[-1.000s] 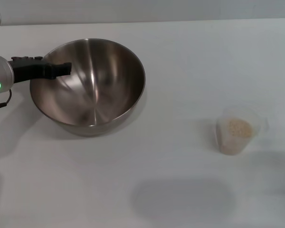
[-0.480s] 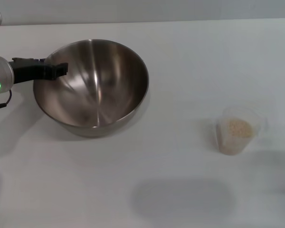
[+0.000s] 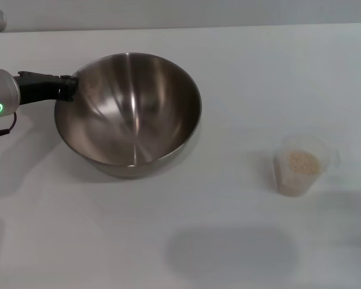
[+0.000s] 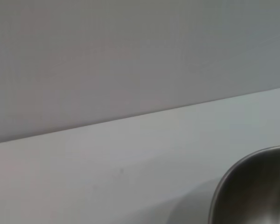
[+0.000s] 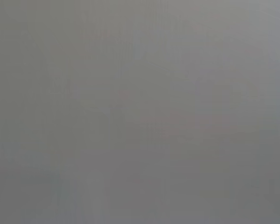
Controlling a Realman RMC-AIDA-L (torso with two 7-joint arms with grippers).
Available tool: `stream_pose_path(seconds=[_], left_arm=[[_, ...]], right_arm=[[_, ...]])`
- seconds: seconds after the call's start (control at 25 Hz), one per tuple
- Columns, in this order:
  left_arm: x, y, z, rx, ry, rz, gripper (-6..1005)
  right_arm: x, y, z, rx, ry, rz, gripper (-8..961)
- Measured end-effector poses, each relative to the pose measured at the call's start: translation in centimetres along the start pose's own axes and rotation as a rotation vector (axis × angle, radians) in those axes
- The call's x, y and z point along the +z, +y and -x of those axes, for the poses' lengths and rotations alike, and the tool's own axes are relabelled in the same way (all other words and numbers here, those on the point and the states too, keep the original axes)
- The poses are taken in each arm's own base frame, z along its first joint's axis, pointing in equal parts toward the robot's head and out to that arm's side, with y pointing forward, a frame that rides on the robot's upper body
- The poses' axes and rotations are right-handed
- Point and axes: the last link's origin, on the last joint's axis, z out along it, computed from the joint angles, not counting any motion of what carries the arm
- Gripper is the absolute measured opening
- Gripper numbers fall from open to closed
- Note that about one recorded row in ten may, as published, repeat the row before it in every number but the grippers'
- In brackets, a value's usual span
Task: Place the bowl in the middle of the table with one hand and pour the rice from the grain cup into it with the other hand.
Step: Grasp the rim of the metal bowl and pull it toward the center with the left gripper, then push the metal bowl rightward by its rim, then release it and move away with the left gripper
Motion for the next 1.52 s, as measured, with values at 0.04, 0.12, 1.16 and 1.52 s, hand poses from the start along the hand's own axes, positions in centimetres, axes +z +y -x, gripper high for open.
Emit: stream_pose_path(seconds=[0.04,0.12,1.16,1.52], left_arm=[[0.0,0.0,0.0,0.002,-0.002,0.002,255],[0.0,0.1,-0.1,0.003,-0.003,0.004,198],[-1.6,-0.9,-2.5,-0.165,-0.063,0.222,41],[-1.7,-0.7,-3.2,-0.188,-0.093,0.338,41]], right_arm=[[0.0,0.0,0.0,0.0,-0.001,0.0,826],[0.0,0.0,0.0,0.0,-0.003,0.0,826],[0.3,0.2,0.1,0.005,-0.014,0.006,825],[0.5,0.2,0.0,0.005,-0.011,0.011,825]])
